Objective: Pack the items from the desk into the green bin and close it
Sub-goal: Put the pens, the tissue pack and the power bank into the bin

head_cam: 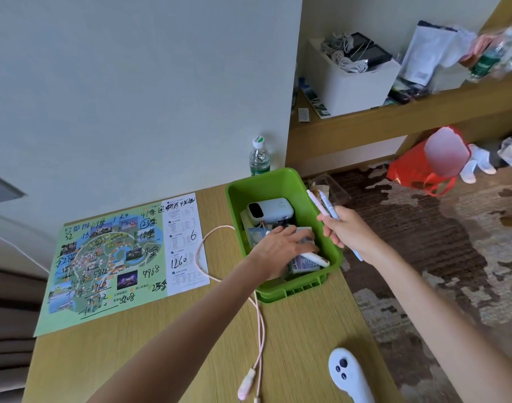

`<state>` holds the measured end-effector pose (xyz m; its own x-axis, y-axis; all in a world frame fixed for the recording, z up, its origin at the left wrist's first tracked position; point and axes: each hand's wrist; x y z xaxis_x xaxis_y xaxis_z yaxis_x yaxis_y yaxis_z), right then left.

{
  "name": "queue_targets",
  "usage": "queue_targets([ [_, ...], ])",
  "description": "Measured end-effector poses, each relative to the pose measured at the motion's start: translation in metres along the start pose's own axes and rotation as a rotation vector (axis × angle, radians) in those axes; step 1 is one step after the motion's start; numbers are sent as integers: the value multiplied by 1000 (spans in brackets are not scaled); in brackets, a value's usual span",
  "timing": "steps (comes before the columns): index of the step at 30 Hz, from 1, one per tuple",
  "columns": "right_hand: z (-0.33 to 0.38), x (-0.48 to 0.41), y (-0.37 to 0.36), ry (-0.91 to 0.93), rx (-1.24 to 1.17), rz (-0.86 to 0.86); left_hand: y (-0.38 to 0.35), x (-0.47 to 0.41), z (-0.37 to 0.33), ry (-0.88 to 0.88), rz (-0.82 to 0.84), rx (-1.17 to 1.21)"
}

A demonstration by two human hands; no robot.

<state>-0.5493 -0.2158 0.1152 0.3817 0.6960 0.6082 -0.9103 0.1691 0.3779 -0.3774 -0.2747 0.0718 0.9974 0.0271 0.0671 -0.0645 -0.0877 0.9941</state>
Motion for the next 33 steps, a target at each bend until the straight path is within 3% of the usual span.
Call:
queue_targets([
  [2, -2, 1, -2, 13, -6, -1, 5, 1, 1, 98, -71, 78],
  [8, -2, -9, -29, 97, 70, -167, 32, 42, 17, 578, -494, 400],
  [11, 1, -11, -60, 108, 108, -204, 37, 64, 21, 758, -572, 657],
  [14, -1, -9, -92, 67, 163, -95, 39, 71, 19, 893, -617, 802],
  [16, -4, -5, -104, 83, 294, -40, 39, 68, 17, 977, -607, 787],
  [19, -7, 3, -104, 166, 411, -88, 38, 60, 8, 1025, -533, 578],
  [26, -17, 19, -64, 422, 570, -466, 33, 32, -8, 984, -312, 246],
  [31, -37, 30, -60, 455, 636, -383, 24, 12, -18, 962, -90, 137],
  [33, -43, 36, -61, 470, 628, -360, 26, 12, -20, 932, -113, 80],
])
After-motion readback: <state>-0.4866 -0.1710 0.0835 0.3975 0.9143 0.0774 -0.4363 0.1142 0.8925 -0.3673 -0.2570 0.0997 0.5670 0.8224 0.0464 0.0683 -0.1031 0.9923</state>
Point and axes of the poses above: each hand's wrist, its own x-axis away from the middle knuckle, its own y-axis out of the back of the hand, z = x × y, and after that the axes turned 15 degrees about -y, right-handed
